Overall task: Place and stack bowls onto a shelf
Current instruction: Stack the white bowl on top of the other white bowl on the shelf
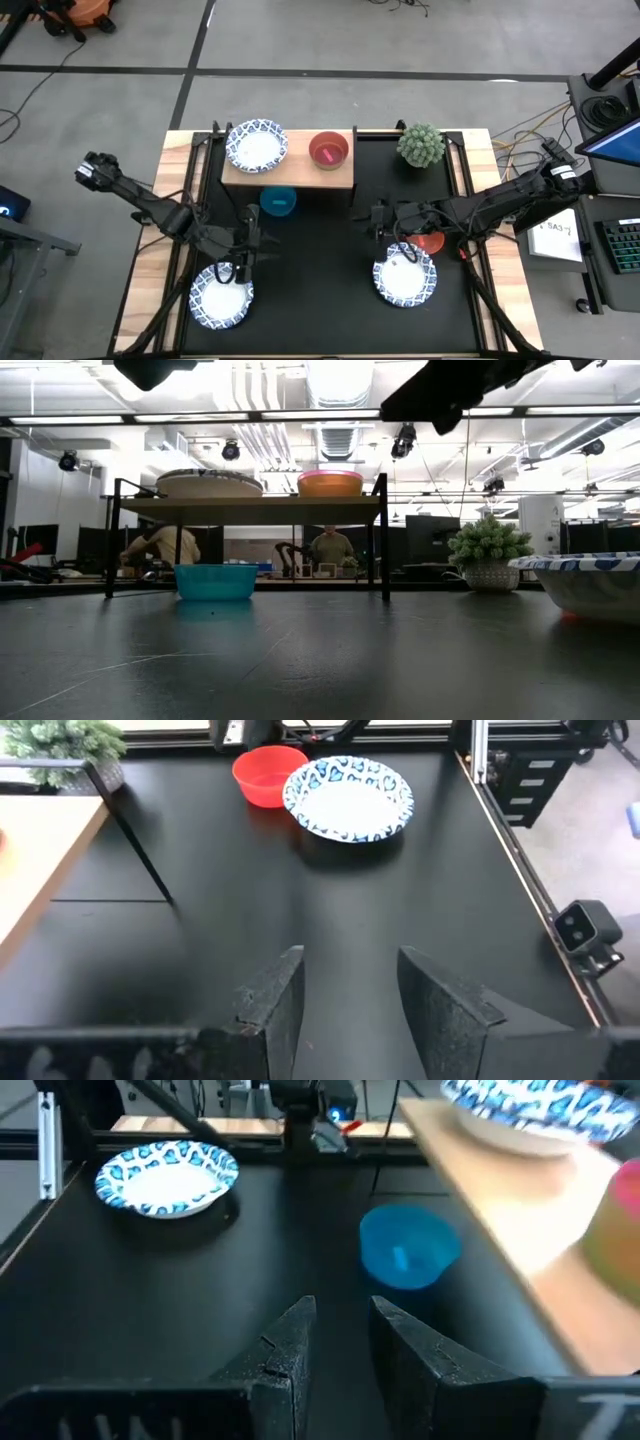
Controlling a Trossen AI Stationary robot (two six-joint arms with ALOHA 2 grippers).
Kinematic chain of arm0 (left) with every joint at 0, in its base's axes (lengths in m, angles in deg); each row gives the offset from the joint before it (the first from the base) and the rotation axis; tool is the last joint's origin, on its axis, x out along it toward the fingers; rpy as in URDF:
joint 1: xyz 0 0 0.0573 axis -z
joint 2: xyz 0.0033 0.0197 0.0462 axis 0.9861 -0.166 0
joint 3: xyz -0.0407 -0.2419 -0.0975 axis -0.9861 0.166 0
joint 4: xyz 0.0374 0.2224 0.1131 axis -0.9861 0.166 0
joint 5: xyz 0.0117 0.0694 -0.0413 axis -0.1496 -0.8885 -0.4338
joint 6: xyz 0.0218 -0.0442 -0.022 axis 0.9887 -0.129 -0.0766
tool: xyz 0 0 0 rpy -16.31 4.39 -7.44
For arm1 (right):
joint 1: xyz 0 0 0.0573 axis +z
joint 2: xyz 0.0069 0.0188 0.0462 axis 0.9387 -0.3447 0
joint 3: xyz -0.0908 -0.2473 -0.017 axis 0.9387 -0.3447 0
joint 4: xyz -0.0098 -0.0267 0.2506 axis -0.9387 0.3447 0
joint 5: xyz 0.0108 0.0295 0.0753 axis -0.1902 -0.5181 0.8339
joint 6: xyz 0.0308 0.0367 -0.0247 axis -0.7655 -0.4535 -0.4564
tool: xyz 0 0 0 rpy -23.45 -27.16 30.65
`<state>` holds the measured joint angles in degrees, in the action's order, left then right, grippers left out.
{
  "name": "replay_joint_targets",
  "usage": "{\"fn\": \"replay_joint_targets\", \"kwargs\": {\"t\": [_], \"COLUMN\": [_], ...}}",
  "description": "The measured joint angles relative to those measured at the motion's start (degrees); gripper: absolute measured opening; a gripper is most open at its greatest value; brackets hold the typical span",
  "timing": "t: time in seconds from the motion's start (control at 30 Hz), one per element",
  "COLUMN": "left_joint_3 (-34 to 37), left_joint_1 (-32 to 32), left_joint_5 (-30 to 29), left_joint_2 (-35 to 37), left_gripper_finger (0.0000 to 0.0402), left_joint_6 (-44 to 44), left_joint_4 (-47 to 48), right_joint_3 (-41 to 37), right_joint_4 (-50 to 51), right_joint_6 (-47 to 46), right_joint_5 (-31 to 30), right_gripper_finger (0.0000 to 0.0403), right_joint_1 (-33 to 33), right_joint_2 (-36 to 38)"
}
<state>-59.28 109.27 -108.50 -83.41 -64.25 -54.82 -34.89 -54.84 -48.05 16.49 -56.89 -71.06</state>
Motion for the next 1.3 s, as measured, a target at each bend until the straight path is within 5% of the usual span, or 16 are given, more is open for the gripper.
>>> {"fn": "replay_joint_targets", "kwargs": {"t": [0.27,0.8,0.97,1.2,1.3], "left_joint_3": [1.0,1.16,1.16,1.16,1.18], "left_joint_1": [0.02,-0.05,-0.05,-0.05,-0.05], "left_joint_5": [-0.13,-3.13,-3.13,-3.13,-3.13], "left_joint_2": [-0.15,-1.71,-1.97,-1.97,-1.97], "left_gripper_finger": [0.0143,0.0143,0.0143,0.0143,0.0143], "left_joint_6": [0.32,0.75,0.81,1.05,1.05], "left_joint_4": [0.19,-0.05,-0.01,0.17,0.87], "right_joint_3": [1.07,23.95,25.64,24.62,24.06], "right_joint_4": [4.24,58.8,73.78,73.32,69.55], "right_joint_6": [-14.02,-44.34,-56.85,-57.63,-45.49], "right_joint_5": [-0.23,-0.35,0.91,6.24,10.18], "right_gripper_finger": [0.0071,0.0042,0.004,0.0089,0.0121], "right_joint_1": [0.68,0.29,0.46,1.17,1.58], "right_joint_2": [-0.45,-8.14,-11.72,-13.7,-13.84]}}
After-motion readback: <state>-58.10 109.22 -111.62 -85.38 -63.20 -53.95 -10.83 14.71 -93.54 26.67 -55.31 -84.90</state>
